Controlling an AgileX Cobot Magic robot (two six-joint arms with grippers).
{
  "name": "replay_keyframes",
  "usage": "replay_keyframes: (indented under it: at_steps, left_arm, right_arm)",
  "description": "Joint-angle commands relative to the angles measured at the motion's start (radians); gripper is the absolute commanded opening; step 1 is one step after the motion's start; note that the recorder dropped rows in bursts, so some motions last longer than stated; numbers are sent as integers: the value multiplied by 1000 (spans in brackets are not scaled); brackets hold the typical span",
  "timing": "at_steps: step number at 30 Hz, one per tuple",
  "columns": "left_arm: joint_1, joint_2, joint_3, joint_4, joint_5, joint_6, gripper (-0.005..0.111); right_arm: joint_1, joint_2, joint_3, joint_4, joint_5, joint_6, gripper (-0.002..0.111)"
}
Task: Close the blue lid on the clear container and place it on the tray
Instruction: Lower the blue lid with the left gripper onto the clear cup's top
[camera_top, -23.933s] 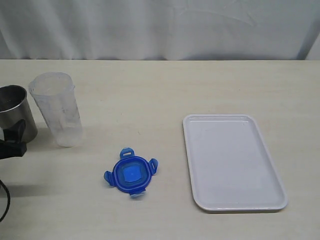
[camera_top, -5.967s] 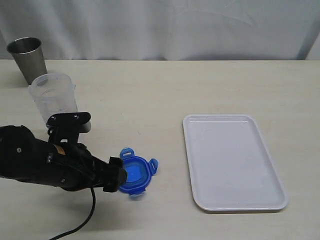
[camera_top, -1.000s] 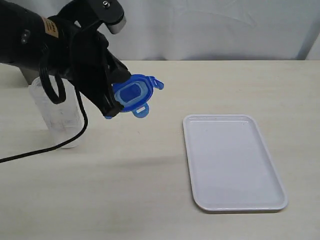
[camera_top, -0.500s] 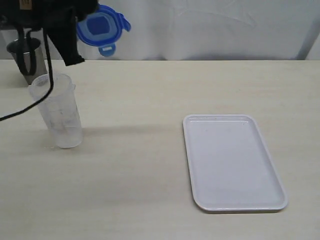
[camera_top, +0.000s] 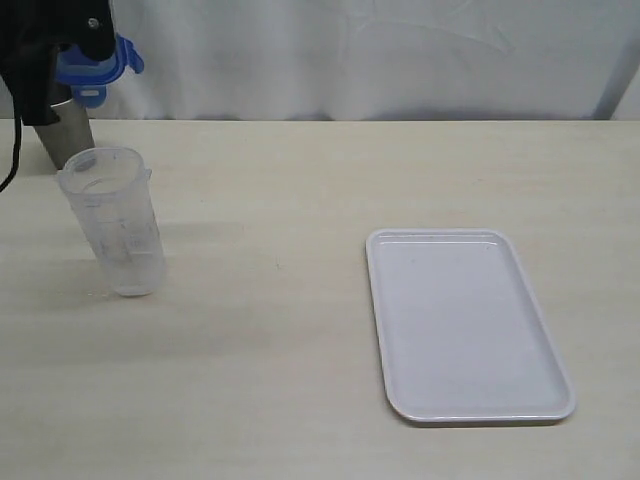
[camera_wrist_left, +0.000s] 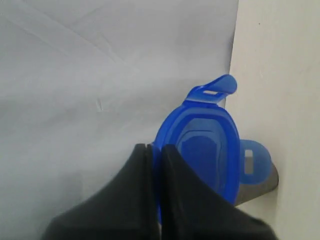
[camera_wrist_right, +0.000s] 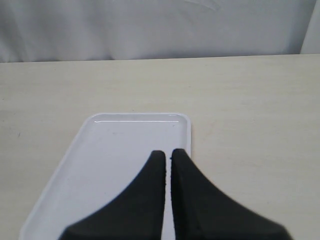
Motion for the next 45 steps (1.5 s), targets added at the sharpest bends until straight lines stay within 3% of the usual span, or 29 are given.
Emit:
replay_keyframes:
  at_steps: [1,8,13,25,39,45]
  left_arm:
    - [-14,1,-6,17,24,-54,0]
    - [-14,49,-6,8,-45,-55,0]
    - [-12,117,-18,79,-201,-52,0]
    - [-12,109,-25,82,-1,-100,0]
    - [-12,64,86,84,-107,-134,0]
    - [-12,43,86,87,-72,-136,0]
  right_arm:
    - [4,1,4,-1,-4,2,5]
    - [4,1,4,-1,-4,2,5]
    - [4,1,4,-1,-4,2,5]
    - [4,1,4,-1,-4,2,5]
    - [4,1,4,-1,-4,2,5]
    - [4,1,4,-1,-4,2,5]
